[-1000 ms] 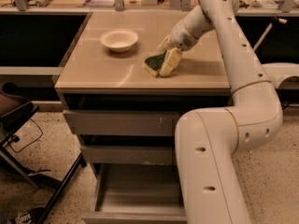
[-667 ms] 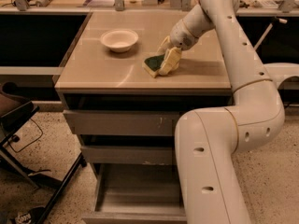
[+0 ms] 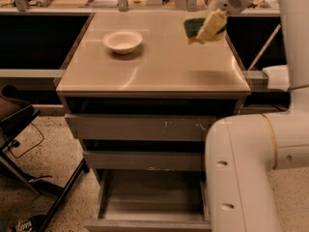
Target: Place sponge into bottom drawer
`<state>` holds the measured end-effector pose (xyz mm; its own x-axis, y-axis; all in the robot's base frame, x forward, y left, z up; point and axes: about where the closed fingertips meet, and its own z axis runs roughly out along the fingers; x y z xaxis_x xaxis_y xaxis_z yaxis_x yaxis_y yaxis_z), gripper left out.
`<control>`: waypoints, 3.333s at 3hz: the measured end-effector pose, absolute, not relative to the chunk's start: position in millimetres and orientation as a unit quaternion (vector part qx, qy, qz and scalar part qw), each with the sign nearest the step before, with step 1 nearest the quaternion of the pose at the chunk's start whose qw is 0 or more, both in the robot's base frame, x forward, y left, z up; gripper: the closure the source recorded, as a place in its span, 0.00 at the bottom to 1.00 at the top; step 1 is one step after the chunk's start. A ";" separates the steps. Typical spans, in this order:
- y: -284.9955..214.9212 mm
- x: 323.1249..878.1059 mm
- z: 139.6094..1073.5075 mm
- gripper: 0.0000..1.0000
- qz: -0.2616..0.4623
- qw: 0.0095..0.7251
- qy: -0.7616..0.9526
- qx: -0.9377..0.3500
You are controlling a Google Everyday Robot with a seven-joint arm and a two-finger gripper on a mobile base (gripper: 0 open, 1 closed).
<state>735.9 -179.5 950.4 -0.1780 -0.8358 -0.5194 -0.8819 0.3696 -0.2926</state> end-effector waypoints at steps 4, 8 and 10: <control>-279.0 691.9 858.2 1.00 0.065 0.267 0.868 -0.414; -283.9 636.6 858.3 1.00 0.176 0.279 0.877 -0.350; -269.3 626.7 899.7 1.00 0.178 0.224 0.911 -0.296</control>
Offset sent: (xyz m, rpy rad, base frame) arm -0.0264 -0.0601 -0.0442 0.0104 0.1008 -0.1641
